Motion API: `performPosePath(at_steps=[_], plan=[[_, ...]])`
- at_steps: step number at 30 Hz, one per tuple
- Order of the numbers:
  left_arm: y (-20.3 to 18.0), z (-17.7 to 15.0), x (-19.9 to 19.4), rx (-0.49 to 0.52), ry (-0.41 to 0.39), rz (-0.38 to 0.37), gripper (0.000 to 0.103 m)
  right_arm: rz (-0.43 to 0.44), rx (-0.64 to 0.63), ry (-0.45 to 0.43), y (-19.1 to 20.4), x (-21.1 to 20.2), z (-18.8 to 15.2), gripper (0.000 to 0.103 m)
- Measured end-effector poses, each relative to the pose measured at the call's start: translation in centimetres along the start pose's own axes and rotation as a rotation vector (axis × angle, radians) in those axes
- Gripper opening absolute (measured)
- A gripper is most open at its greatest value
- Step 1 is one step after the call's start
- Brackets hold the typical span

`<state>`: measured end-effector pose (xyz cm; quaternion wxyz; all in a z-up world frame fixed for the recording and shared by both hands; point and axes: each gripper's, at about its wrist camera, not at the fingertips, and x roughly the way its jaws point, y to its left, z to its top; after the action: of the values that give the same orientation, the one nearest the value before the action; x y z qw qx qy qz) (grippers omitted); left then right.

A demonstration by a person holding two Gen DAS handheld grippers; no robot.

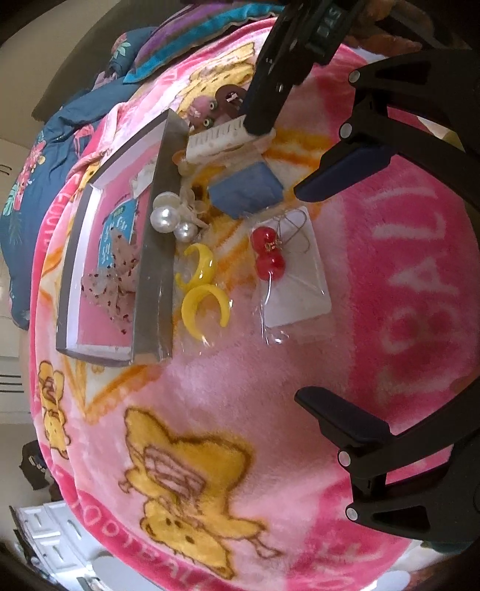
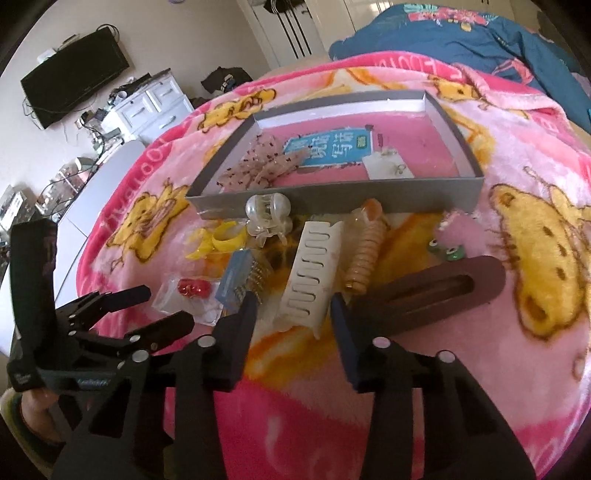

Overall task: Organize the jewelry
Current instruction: 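Grasp the white hair claw comb with the right tool while the left tool grasps the red-earring bag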

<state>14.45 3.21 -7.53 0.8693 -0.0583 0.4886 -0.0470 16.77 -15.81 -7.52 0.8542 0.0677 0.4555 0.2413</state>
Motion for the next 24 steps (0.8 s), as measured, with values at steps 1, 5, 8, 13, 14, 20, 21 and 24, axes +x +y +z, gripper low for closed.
performPosePath(at_steps=[1,5,8,13,14,20,21,24], plan=[[0.0,0.0,0.1,0.002,0.001,0.000,0.094,-0.003,0.002,0.004,0.0,0.2,0.1,0.033],[-0.4,0.3,0.7,0.013,0.009,-0.012,0.093,-0.008,0.012,0.027,-0.1,1.3,0.3,0.033],[-0.8,0.5,1.3,0.023,0.014,-0.011,0.091,-0.017,0.026,0.035,-0.2,1.9,0.4,0.033],[-1.1,0.7,2.0,0.031,0.013,0.011,0.081,0.004,0.078,0.031,-1.1,2.4,0.6,0.033],[-1.2,0.7,2.0,0.034,0.011,0.011,0.075,0.010,0.087,0.029,-1.3,2.5,0.6,0.033],[-1.3,0.7,1.6,0.053,-0.002,0.018,0.062,0.025,0.087,0.000,-1.7,1.9,0.4,0.029],[-1.3,0.7,1.4,0.052,-0.006,0.017,0.059,0.030,0.088,-0.004,-1.7,1.7,0.3,0.028],[-0.9,0.7,1.0,0.046,-0.011,0.001,0.054,0.035,0.086,-0.018,-2.0,0.8,-0.1,0.027]])
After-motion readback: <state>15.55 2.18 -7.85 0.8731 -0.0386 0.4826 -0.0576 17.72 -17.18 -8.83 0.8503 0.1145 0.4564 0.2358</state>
